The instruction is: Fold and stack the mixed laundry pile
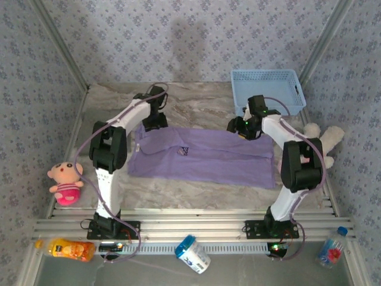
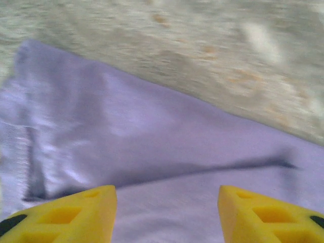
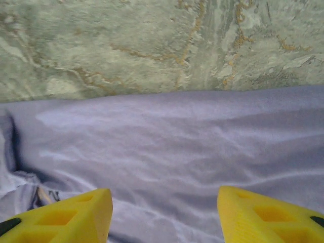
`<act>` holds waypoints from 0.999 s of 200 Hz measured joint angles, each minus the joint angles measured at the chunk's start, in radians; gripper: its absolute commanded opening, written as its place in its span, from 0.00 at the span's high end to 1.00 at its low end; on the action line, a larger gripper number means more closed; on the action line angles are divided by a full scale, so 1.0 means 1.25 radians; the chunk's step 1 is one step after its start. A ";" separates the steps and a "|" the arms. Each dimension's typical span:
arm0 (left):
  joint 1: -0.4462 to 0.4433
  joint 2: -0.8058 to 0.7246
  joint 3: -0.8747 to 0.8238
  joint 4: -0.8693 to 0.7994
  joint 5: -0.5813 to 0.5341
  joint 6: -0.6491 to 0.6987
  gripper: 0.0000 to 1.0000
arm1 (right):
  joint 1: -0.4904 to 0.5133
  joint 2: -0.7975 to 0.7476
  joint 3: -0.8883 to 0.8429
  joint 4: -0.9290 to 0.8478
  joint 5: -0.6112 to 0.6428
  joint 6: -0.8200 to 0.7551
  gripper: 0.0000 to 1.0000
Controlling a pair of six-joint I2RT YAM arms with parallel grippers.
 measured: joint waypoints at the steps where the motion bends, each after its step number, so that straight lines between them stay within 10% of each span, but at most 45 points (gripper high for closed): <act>1: -0.003 -0.001 0.002 0.000 0.001 -0.001 0.44 | 0.000 -0.002 -0.002 0.000 0.000 -0.001 0.41; 138: -0.099 0.194 0.228 -0.074 -0.009 -0.060 0.58 | -0.042 -0.155 -0.167 -0.030 0.023 -0.002 0.40; 200: -0.104 0.194 0.228 -0.088 -0.038 -0.076 0.94 | -0.048 -0.157 -0.175 -0.031 0.023 -0.002 0.40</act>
